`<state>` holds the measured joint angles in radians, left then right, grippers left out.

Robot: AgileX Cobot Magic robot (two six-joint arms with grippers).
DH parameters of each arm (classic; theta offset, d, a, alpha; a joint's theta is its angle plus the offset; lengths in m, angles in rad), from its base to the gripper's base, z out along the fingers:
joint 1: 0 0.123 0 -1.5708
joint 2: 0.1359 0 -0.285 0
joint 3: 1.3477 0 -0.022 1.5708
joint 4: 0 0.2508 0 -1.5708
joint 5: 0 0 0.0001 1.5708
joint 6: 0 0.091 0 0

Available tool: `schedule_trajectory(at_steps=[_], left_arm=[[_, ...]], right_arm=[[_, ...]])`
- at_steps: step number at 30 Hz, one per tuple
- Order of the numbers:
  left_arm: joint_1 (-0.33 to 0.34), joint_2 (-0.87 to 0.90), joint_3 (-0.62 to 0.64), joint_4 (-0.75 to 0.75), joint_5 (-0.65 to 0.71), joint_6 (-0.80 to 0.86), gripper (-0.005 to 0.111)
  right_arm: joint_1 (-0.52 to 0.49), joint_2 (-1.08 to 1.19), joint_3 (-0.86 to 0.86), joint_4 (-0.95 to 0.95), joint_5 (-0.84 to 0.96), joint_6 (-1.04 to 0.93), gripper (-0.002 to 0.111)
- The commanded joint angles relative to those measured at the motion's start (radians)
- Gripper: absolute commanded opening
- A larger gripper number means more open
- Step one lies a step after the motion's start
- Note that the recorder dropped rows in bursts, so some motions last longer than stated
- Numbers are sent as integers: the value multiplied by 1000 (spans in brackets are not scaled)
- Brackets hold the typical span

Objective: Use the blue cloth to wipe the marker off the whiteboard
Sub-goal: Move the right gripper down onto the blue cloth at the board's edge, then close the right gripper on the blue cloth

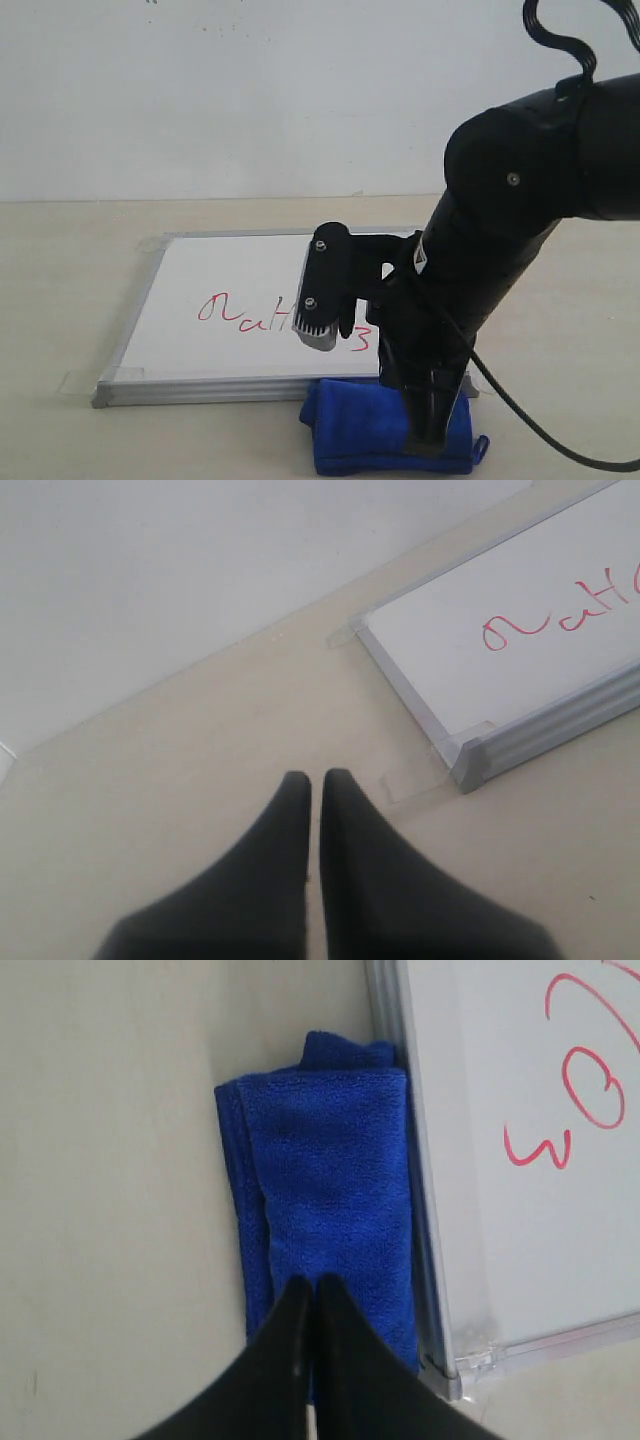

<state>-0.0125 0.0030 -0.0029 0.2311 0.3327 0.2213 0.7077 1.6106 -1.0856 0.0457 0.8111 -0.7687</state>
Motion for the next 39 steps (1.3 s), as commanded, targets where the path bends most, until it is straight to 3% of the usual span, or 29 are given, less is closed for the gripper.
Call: schedule_trajectory(at_steps=[1,8,17,25,39], left_arm=[[2,-3,3,-2,-4,5,4],[2,-3,3,-2,-4,5,4],[2,-3,3,-2,-4,5,4],[2,-3,3,-2,-4,5,4],[2,-3,3,-2,-4,5,4]], right_arm=[[2,-3,-5,4,-12,-44,0],[2,-3,-5,0,-31,-409,0],[2,68,-5,32,-79,-313,3],[2,98,-5,49,-70,-277,48],[0,196,-5,21,-69,-201,49]])
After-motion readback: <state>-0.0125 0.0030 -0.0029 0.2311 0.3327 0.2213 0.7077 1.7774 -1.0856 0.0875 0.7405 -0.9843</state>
